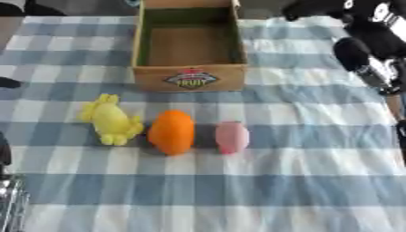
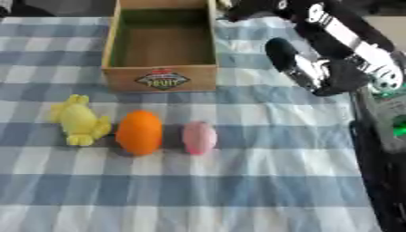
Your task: Pick up objects on the table and place them in the box.
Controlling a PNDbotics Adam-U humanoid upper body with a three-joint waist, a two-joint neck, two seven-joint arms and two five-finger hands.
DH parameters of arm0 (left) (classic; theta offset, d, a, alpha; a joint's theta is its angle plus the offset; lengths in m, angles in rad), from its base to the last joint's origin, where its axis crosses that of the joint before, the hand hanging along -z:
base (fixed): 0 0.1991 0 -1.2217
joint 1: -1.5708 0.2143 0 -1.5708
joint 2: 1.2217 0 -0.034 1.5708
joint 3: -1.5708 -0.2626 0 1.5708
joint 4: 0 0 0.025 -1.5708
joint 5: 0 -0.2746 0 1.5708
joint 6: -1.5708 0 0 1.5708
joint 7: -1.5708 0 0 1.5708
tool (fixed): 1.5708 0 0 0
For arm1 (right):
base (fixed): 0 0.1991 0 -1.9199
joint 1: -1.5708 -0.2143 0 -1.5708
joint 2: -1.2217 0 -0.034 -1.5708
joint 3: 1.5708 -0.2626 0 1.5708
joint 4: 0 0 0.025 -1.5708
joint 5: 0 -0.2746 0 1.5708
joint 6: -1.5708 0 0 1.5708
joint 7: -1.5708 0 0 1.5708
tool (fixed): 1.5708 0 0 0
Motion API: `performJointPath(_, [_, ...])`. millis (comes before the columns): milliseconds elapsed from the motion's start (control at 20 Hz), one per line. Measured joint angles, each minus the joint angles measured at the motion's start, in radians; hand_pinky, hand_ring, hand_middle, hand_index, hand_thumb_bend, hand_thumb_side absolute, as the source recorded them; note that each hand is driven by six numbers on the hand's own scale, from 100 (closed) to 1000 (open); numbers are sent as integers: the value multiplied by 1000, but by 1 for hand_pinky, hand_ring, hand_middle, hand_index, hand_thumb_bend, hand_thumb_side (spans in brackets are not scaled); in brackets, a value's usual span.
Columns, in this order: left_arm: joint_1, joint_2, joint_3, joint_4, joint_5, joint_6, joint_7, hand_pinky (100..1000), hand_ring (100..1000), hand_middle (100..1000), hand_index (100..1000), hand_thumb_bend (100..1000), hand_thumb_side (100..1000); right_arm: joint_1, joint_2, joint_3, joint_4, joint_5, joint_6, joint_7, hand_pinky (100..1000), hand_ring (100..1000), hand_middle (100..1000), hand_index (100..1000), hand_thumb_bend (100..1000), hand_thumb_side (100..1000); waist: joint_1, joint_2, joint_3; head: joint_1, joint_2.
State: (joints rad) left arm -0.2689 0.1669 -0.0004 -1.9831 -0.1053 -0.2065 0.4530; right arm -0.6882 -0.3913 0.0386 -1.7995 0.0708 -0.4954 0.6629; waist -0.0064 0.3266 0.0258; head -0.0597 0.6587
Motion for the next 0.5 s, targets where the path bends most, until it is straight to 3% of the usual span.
performJointPath(500, [4, 0, -7, 0, 6, 2, -8, 447, 709, 670, 786, 100, 786, -130, -37, 144, 163, 96, -69, -69, 884, 874, 768, 895, 100, 902, -5, 0, 5, -5, 0])
